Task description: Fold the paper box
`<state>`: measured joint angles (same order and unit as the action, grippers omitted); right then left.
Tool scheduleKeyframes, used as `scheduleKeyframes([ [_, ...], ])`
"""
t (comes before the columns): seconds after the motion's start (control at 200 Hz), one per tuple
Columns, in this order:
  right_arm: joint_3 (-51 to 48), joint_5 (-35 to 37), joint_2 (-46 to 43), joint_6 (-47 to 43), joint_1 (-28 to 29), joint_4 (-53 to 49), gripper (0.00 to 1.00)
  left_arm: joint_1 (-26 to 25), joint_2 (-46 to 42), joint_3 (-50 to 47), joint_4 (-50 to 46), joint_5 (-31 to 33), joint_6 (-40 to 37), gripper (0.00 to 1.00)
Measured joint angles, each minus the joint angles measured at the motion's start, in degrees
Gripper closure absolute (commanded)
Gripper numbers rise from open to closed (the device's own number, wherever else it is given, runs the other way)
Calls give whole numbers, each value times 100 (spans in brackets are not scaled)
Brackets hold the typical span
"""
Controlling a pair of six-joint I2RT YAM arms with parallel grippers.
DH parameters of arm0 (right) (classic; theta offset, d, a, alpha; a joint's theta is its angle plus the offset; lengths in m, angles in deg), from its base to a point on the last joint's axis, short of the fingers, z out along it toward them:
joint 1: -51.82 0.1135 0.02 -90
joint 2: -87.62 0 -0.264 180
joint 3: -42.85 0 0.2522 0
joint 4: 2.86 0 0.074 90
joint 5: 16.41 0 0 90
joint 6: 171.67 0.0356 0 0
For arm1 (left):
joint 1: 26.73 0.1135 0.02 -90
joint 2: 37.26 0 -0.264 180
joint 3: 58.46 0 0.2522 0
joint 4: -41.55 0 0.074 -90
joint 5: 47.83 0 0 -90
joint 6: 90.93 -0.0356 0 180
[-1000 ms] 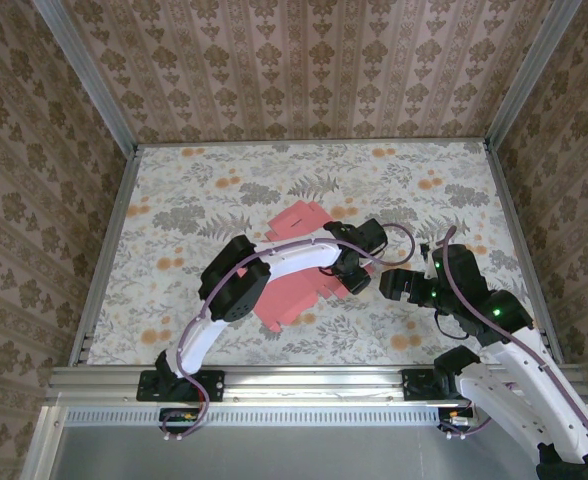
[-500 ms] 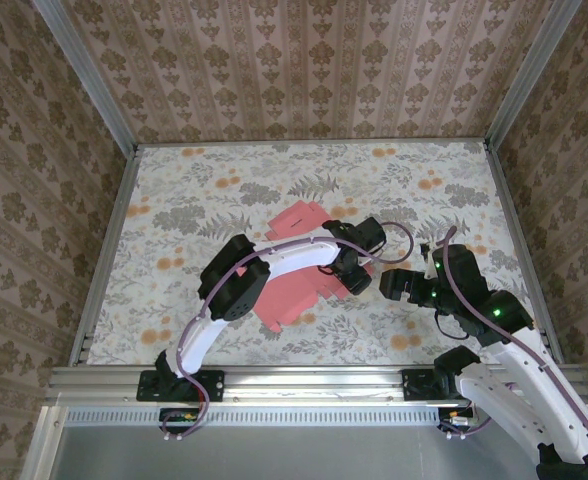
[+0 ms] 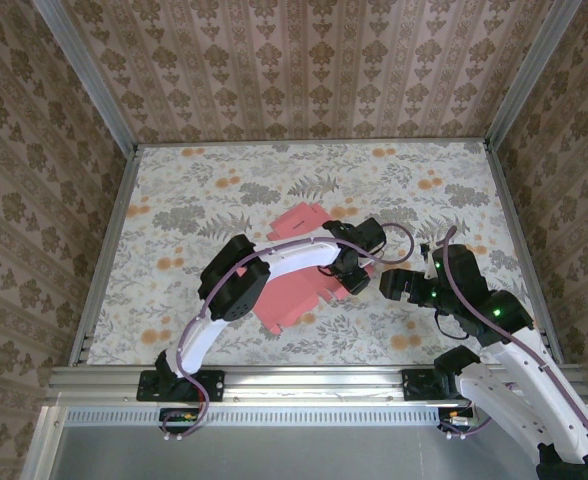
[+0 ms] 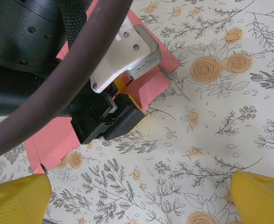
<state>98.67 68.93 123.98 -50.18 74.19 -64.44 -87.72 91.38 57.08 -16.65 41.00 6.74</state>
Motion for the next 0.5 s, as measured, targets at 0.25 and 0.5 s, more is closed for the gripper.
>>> scheduleKeyframes([
  [0.25, 0, 0, 0, 20, 0, 2, 0, 4, 0, 39, -74, -9, -2, 58],
  [0.5, 0, 0, 0, 20, 0, 28, 0, 96, 0, 85, -205, 31, -33, 66],
])
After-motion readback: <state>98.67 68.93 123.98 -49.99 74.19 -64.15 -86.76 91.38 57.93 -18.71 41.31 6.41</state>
